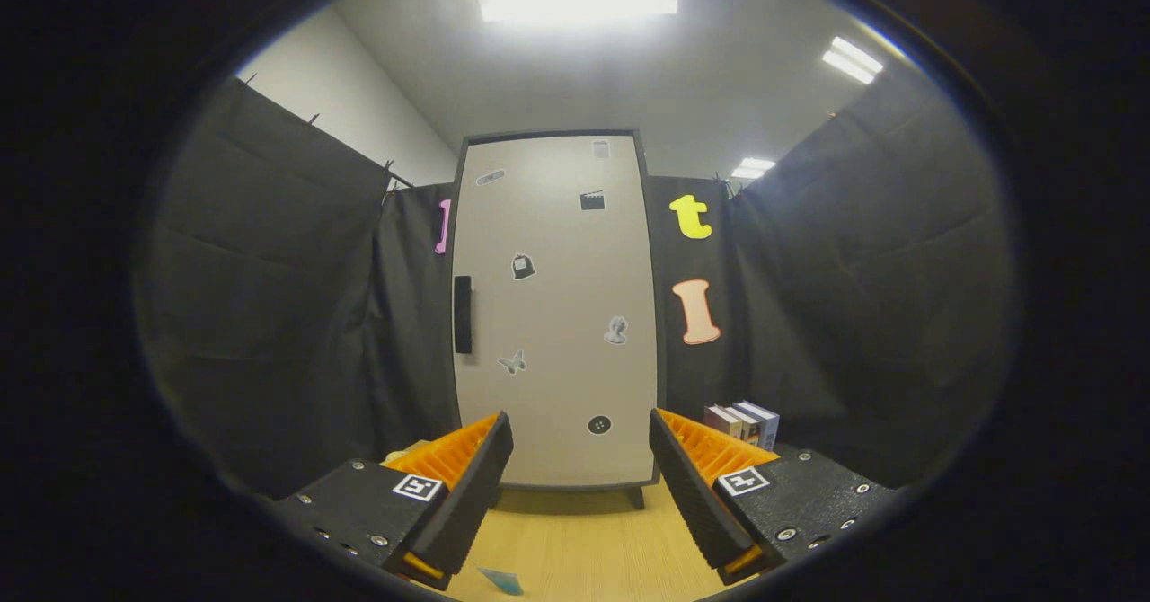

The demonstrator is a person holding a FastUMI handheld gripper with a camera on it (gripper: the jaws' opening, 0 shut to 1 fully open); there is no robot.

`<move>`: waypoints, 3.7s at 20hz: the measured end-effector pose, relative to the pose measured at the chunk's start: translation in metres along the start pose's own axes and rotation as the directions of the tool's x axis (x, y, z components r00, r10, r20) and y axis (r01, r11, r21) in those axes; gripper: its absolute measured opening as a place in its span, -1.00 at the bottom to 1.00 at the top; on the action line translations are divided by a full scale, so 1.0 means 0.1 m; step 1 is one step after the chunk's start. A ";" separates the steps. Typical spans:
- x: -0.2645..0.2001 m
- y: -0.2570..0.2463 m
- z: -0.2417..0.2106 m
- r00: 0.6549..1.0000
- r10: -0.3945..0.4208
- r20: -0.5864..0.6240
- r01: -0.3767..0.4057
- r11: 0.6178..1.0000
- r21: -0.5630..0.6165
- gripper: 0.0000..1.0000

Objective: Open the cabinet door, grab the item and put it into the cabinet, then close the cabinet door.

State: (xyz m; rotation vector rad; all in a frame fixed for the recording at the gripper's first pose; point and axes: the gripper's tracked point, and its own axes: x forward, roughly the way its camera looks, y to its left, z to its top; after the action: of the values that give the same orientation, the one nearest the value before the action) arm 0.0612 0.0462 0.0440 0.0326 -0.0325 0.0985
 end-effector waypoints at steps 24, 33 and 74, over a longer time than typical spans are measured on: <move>1.85 1.37 0.77 0.987 0.152 0.056 -0.153 0.988 0.023 0.89; 2.62 1.62 0.43 0.991 0.126 -0.045 -0.127 0.992 -0.022 0.89; 2.55 1.48 0.15 0.922 0.299 -0.246 -0.288 0.954 0.081 -0.67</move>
State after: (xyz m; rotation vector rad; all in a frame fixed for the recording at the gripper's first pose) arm 0.3002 0.2183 0.0723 0.0577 0.2247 0.4046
